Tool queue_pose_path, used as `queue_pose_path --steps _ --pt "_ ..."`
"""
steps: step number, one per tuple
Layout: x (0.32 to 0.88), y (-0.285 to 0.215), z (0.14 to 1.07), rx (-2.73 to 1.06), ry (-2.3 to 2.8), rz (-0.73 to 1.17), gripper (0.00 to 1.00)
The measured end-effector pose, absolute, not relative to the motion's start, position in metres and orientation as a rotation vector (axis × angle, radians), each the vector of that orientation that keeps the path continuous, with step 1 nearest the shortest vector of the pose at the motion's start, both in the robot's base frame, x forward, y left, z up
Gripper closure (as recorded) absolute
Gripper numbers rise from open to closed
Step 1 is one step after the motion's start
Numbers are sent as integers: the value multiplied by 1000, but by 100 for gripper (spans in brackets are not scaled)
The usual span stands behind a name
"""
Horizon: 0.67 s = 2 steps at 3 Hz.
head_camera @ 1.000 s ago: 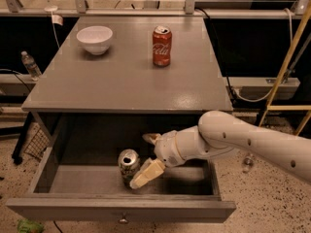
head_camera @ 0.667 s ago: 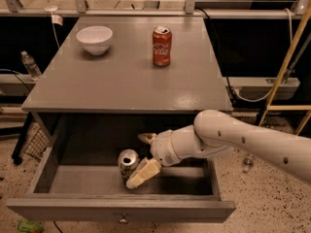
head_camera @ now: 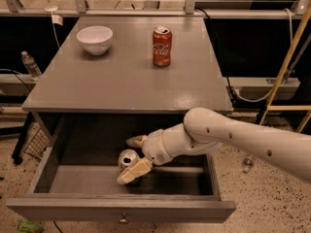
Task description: Pick 7up can from top drawer and place on counter
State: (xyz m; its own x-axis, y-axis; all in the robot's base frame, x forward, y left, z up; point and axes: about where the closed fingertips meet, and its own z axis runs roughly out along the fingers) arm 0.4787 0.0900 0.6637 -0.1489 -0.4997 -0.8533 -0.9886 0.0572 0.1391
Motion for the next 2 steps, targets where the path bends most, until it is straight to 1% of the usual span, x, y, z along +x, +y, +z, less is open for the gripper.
queue_pose_path --steps 2 --pt "480 92 660 -1483 1719 1045 65"
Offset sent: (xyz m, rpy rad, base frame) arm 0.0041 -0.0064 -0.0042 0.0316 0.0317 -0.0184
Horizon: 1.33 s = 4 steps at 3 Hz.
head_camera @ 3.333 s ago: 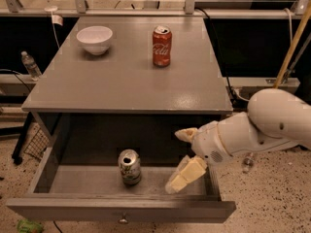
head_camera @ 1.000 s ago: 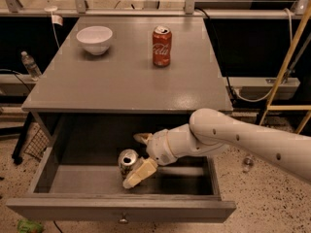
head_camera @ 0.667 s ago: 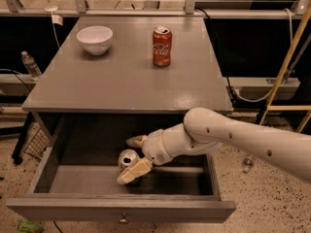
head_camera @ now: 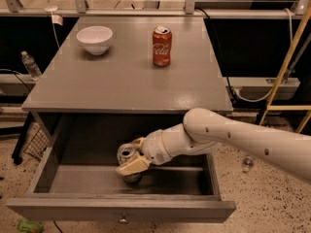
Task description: Pick 7up can from top drawer and place on counter
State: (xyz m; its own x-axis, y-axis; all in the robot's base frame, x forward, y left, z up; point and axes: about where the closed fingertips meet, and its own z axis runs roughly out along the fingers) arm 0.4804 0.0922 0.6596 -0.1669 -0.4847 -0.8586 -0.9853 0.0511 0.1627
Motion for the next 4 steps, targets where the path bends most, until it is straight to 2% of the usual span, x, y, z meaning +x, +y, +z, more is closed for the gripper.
queue_pose_path --steps 1,2,3,4 --pt "467 60 682 -1399 1721 993 96" --pt "458 14 700 -1307 1751 907 100" --pt "472 -64 754 -1256 1740 814 100" --pt "472 -63 762 -1269 1725 814 100"
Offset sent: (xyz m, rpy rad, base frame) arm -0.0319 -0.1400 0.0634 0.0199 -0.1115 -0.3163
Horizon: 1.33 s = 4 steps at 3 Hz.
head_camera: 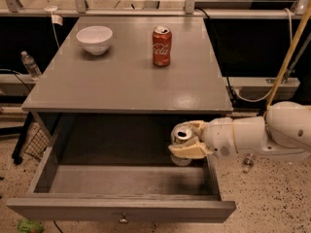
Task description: Pick 7up can from top drawer and place on counter
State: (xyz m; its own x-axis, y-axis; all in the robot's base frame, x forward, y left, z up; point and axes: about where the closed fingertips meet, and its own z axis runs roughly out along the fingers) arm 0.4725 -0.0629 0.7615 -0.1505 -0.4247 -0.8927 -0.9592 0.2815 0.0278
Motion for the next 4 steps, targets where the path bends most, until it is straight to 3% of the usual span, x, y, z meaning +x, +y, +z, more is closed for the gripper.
queue_pose_path --steps 4 --pt "499 -69 890 -1359 1662 670 100"
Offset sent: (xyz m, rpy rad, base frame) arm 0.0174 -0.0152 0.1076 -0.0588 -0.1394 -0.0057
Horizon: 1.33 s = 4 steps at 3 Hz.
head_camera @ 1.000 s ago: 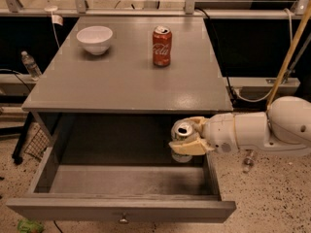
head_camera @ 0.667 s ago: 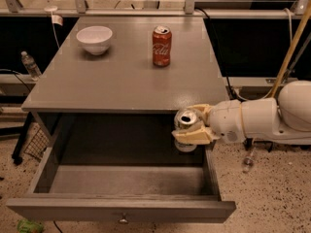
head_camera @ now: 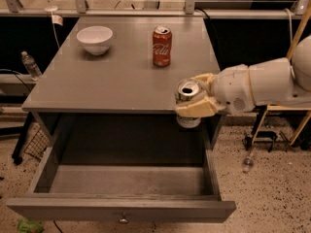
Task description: Pick 7up can from top drawer and place on counter
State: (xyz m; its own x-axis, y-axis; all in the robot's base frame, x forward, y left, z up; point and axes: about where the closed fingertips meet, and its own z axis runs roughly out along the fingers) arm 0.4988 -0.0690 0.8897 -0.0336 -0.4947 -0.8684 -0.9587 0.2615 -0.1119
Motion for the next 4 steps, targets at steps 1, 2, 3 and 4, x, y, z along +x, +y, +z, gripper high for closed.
queue_pose_path --steps 1,2,3,4 --pt "521 -71 912 -1359 1664 672 100" --pt "553 -67 926 -1370 1663 671 100" --pt "593 -74 924 -1334 1682 671 100" --pt "614 -83 917 -1271 1709 651 100"
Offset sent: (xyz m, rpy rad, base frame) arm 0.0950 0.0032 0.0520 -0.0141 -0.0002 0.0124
